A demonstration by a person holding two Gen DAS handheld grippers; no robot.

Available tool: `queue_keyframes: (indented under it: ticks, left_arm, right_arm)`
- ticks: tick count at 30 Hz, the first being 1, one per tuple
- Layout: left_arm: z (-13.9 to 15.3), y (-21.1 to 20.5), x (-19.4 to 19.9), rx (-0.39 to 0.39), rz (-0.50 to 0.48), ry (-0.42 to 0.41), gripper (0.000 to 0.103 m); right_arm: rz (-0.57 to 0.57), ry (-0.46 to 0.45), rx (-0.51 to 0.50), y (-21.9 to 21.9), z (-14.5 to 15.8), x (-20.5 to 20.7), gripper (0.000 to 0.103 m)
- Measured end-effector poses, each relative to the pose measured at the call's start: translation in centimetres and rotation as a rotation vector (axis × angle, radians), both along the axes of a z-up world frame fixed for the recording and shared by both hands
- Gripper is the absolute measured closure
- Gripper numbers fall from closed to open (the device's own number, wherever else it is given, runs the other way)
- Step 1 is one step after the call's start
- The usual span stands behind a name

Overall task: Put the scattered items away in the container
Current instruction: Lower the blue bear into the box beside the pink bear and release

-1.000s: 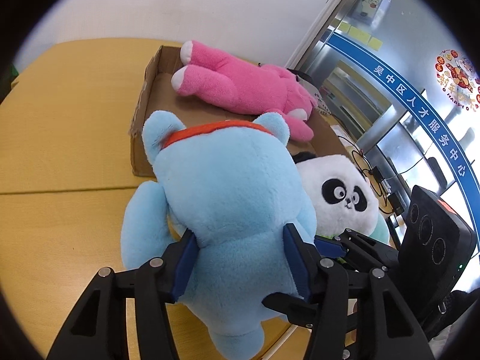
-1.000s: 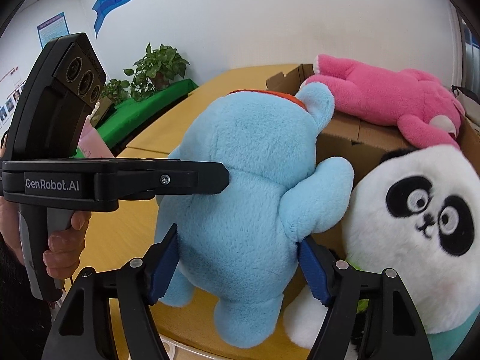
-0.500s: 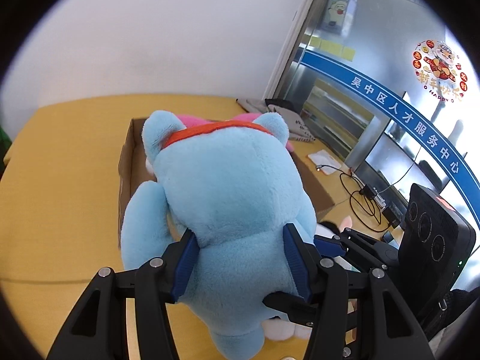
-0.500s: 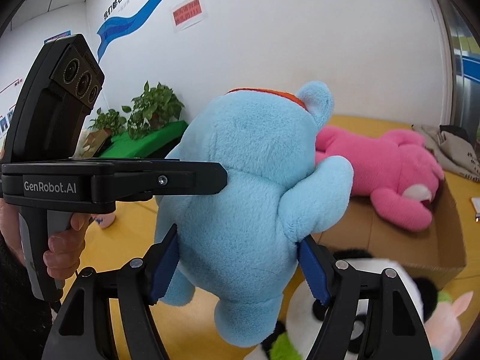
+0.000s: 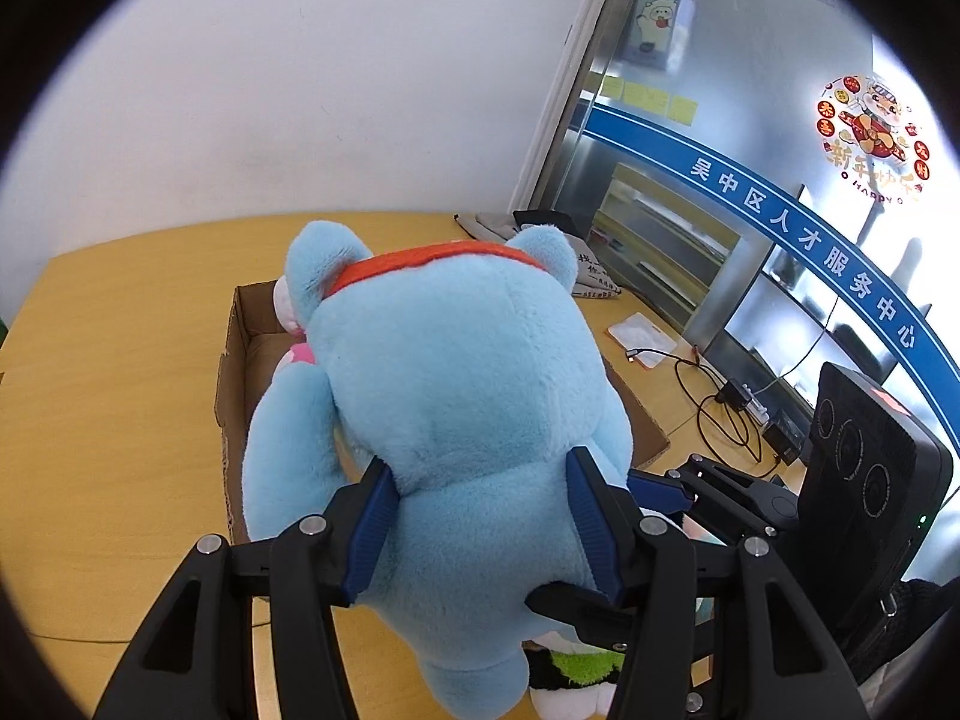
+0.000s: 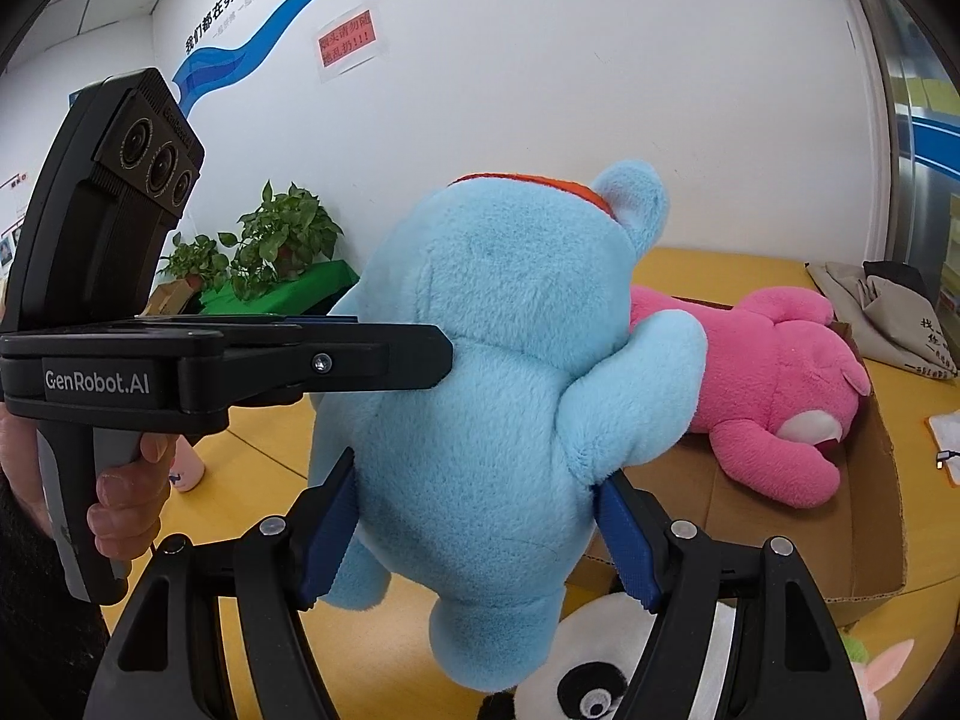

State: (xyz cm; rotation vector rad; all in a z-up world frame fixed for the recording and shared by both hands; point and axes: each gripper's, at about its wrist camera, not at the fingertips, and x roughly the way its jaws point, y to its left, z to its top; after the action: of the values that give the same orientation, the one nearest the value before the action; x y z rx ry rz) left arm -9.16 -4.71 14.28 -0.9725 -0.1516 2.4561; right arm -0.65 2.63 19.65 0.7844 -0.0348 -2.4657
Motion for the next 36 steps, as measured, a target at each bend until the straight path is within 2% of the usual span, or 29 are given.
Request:
queue_keyframes:
  ticks: [8, 16, 21, 25, 29, 31, 33, 36]
  left_arm:
    - [0.4, 0.1, -3.1, 0.003, -0.044, 0.015, 0.048]
    - [-0.8, 0.4, -7.9, -0.025, -0.034, -0.024, 0.048]
    - [-3.5, -1.7, -10.8, -0.056, 0.003, -0.082, 0.048]
    - [-7.9, -3.2, -12.9, -0.067, 0.023, -0.19, 0.048]
    - [-11.6, -4.2, -13.2, -0.084, 0.032, -0.267, 0.048]
    - [-11.7, -5.0, -12.6, -0.043, 0.033, -0.261, 0.048]
    - [-11.6, -5.8, -12.1, -0.011, 0.044, -0.272, 0.048]
    - [-10.5, -6.1, -11.1, -0.018, 0.086, -0.252, 0.049]
  right_arm:
    - [-0.028, -0.001, 0.005, 0.2, 1.0, -2.0, 0.025]
    - [-0.065, -0.086, -0.026, 0.3, -0.6, -7.7, 0.025]
    - [-0.073, -0.194, -0.064, -1.5, -3.5, -11.6, 0.025]
    - [-0.106, -0.335, -0.094, -2.9, -7.7, -13.9, 0.025]
    - [-0.137, -0.44, -0.081, -4.1, -11.0, -14.0, 0.026]
    - [-0.14, -0.445, -0.077, -4.5, -11.5, -13.6, 0.025]
    - [-0.137, -0.452, -0.082, -4.3, -11.5, -13.6, 0.018]
    - [-0.138, -0.462, -0.1, -3.3, -11.1, -12.9, 0.016]
